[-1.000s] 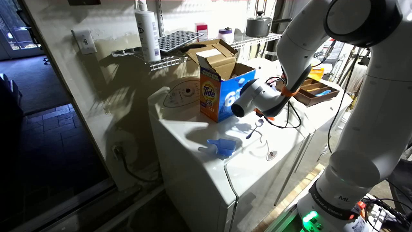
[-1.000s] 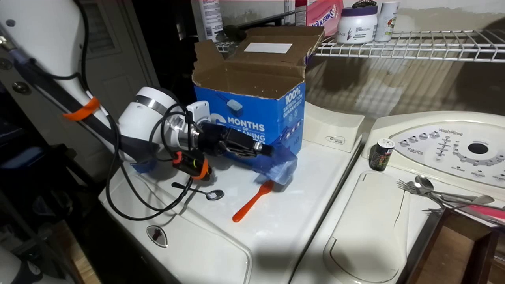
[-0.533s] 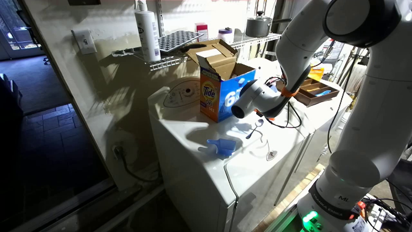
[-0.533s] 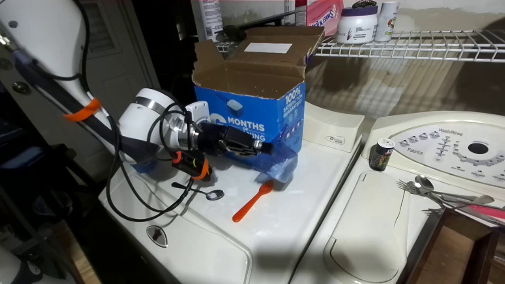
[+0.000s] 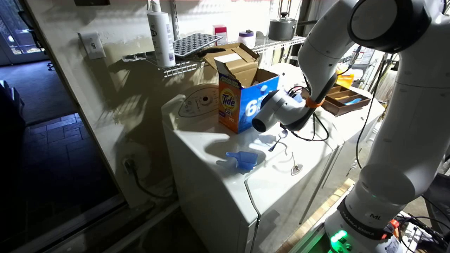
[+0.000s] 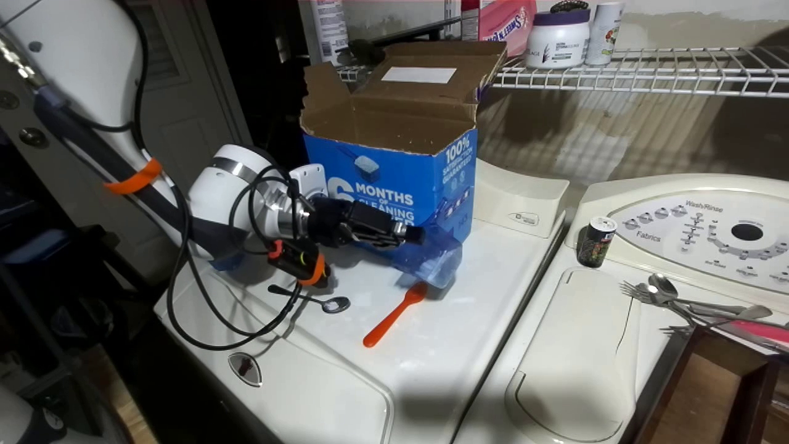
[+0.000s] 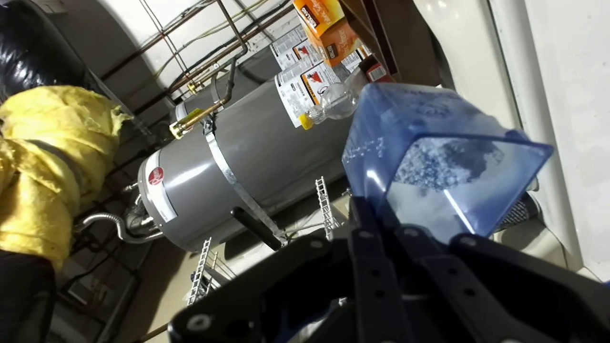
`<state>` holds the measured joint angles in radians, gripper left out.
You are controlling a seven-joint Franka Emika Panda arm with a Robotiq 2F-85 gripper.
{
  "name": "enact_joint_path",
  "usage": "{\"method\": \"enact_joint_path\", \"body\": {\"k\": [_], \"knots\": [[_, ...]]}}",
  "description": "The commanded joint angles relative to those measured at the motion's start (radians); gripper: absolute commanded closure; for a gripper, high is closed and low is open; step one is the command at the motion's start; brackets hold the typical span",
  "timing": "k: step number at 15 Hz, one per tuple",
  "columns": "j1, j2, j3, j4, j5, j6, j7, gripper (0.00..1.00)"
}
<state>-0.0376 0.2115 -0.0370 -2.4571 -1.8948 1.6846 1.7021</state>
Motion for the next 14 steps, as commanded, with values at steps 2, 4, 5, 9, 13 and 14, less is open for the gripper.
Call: {"method": "enact_joint_path", "body": {"k": [2, 4, 5, 9, 13, 14], "knots": [[-0.002, 0.03, 0.018, 0.005, -0.008, -0.048, 0.013, 0.99], [-0.002, 0.041, 0.021, 0.009, -0.005, -0.058, 0.013, 0.99], [-0.003, 0.045, 0.023, 0.011, -0.002, -0.061, 0.013, 0.99], [-0.005, 0.063, 0.025, 0.02, 0.013, -0.07, 0.012, 0.99], [-0.005, 0.077, 0.027, 0.03, 0.017, -0.075, 0.01, 0.99], [-0.005, 0.08, 0.028, 0.034, 0.019, -0.075, 0.011, 0.99]]}}
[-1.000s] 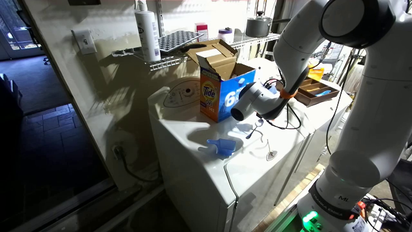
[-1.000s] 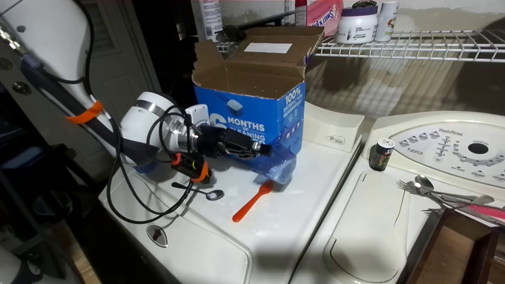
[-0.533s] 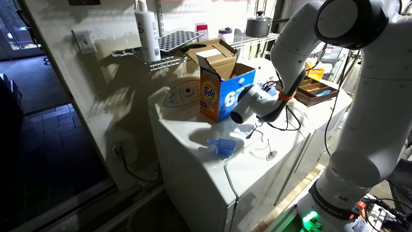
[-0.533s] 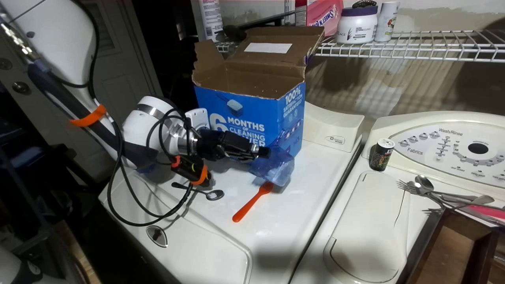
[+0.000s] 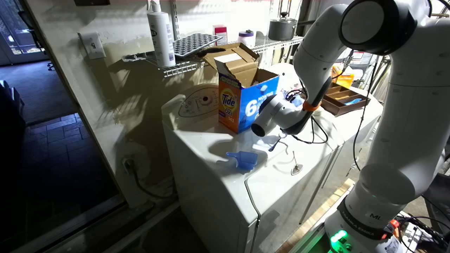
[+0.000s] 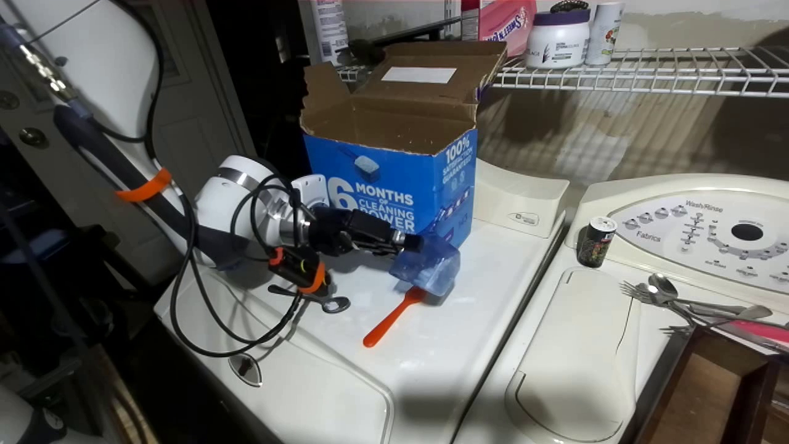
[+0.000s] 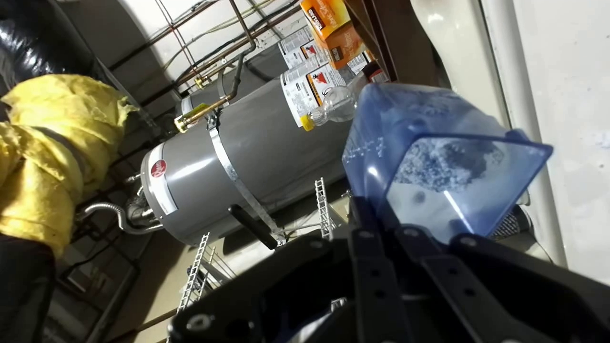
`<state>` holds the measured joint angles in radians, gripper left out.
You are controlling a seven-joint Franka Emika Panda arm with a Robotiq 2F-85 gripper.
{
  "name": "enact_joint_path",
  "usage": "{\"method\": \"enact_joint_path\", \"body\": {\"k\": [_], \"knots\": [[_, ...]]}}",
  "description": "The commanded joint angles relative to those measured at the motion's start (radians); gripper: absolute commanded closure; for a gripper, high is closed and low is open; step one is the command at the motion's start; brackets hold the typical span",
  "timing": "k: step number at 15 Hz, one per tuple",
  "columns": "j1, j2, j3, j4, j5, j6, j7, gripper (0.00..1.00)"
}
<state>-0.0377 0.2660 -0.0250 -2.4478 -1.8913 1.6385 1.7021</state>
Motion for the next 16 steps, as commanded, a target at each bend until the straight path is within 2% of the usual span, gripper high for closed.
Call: {"method": "enact_joint_path", "body": {"k": [1, 16], "knots": [[-0.005, 0.028, 0.017, 0.028, 0.017, -0.028, 0.011, 0.99], [-0.002, 0.079, 0.03, 0.077, 0.028, -0.038, 0.007, 0.99]]}}
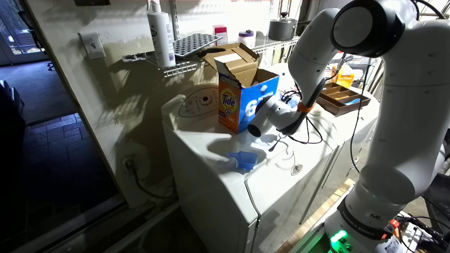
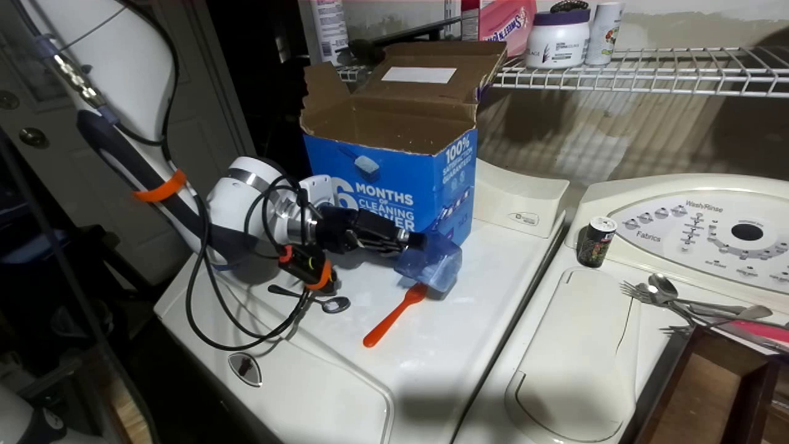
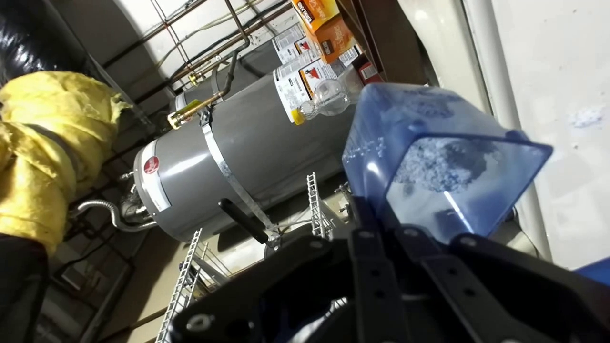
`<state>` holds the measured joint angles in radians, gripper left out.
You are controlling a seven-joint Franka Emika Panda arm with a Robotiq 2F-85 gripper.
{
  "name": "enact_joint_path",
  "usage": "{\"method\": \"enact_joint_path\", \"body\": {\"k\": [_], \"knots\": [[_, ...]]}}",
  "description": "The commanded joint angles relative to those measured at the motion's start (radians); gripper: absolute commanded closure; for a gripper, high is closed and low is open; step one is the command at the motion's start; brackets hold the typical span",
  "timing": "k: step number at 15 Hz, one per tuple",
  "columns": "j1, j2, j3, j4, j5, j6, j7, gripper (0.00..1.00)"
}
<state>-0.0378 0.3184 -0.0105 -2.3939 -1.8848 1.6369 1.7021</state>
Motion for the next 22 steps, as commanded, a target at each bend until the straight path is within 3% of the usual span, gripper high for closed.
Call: {"method": "enact_joint_path", "body": {"k": [1, 22], "knots": [[-0.001, 0.029, 0.016, 0.024, 0.02, -0.041, 0.007, 0.99], [0.004, 0.054, 0.032, 0.016, 0.014, -0.106, 0.003, 0.99]]}}
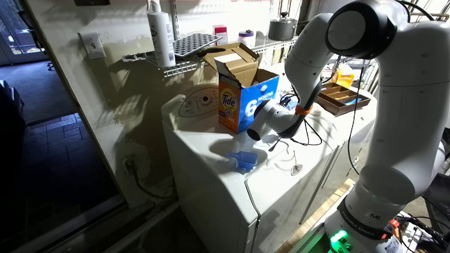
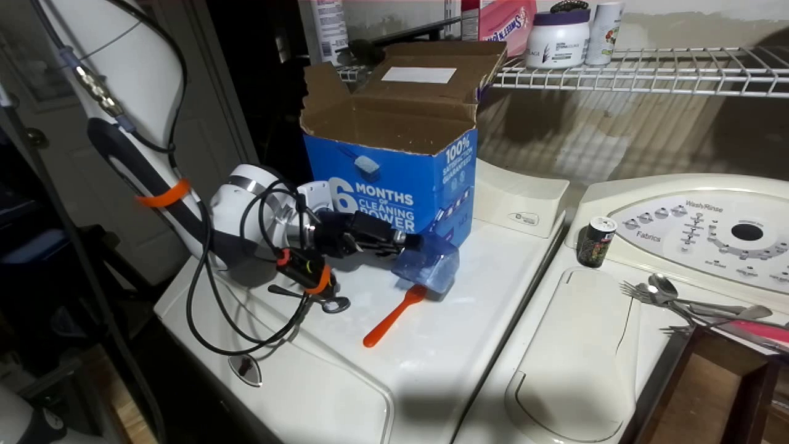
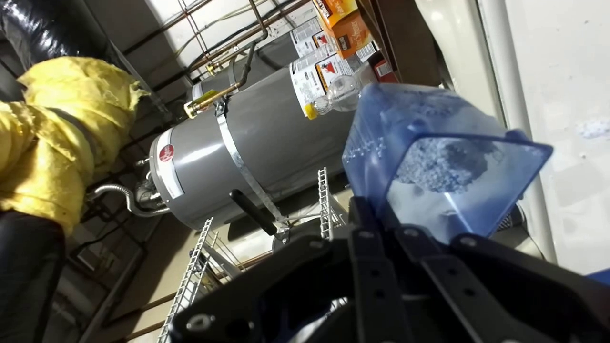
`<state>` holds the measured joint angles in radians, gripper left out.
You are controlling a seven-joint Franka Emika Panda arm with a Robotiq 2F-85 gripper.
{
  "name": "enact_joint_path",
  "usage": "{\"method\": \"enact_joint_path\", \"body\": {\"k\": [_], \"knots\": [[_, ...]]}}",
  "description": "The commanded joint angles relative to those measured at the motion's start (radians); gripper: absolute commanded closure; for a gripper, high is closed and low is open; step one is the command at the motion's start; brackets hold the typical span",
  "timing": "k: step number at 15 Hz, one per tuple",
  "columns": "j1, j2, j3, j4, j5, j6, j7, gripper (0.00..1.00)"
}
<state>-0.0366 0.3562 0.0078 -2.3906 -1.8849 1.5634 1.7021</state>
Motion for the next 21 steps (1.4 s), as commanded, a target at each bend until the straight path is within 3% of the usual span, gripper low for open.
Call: {"method": "enact_joint_path", "body": {"k": [1, 11, 21], "knots": [[0.002, 0.016, 0.015, 0.012, 0.014, -0.033, 0.003, 0.99], [0.004, 0.03, 0.016, 0.014, 0.012, -0.085, 0.004, 0.99], [-0.012, 0.041, 0.019, 0.024, 0.033, -0.053, -0.005, 0.99]]}}
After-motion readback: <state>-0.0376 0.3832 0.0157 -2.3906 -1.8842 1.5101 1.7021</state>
